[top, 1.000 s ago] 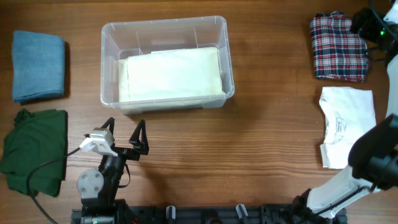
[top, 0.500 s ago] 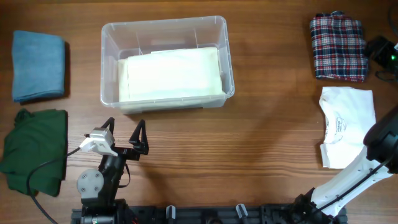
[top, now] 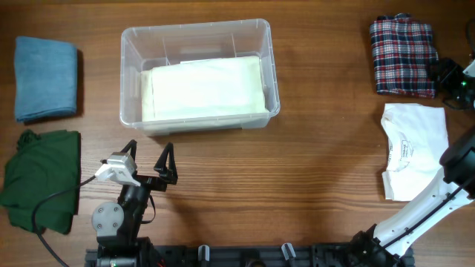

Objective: Pack container
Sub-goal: 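Move the right gripper back to the plaid shirt at the right, then grasp the red-blue plaid shirt with the right gripper and lift it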

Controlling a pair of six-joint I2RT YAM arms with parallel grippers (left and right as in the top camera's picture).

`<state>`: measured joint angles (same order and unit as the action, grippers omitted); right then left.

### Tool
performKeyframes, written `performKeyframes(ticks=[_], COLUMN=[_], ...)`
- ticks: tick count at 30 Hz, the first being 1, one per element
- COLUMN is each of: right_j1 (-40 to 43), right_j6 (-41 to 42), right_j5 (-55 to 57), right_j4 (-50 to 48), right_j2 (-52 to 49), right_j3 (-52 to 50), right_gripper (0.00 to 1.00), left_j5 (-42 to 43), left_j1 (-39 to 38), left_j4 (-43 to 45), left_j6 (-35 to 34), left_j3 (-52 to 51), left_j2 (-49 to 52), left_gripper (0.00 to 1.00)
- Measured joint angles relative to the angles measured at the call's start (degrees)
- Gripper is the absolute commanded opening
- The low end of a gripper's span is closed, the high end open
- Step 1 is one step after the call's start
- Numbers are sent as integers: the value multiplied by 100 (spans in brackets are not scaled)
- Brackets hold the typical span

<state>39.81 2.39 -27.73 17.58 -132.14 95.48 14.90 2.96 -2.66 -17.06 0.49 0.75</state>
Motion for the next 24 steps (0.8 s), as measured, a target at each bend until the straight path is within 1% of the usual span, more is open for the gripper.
performKeyframes(ticks=[7,17,19,21,22,24], right_j1=[11,-17,-70,-186,-260,-404], right_j6=[354,640,658,662,673,695], right_j5=[-579,-1001,-999,-999,-999,-999], right_j4=[-269,-568,-599,-610,-608,-608], right_j2=[-203,-393,-407,-428,-435,-459], right_j3=[46,144,153,164,166,175], right_gripper=[100,98,94,85,82,72], left_j5=[0,0,0,0,0,0], left_j1=[0,0,0,0,0,0], left_j4=[0,0,0,0,0,0], left_j6=[0,0,0,0,-2,0], left_j3=[0,0,0,0,0,0], left_j2=[0,0,0,0,0,0], left_gripper=[100,100,100,100,100,100])
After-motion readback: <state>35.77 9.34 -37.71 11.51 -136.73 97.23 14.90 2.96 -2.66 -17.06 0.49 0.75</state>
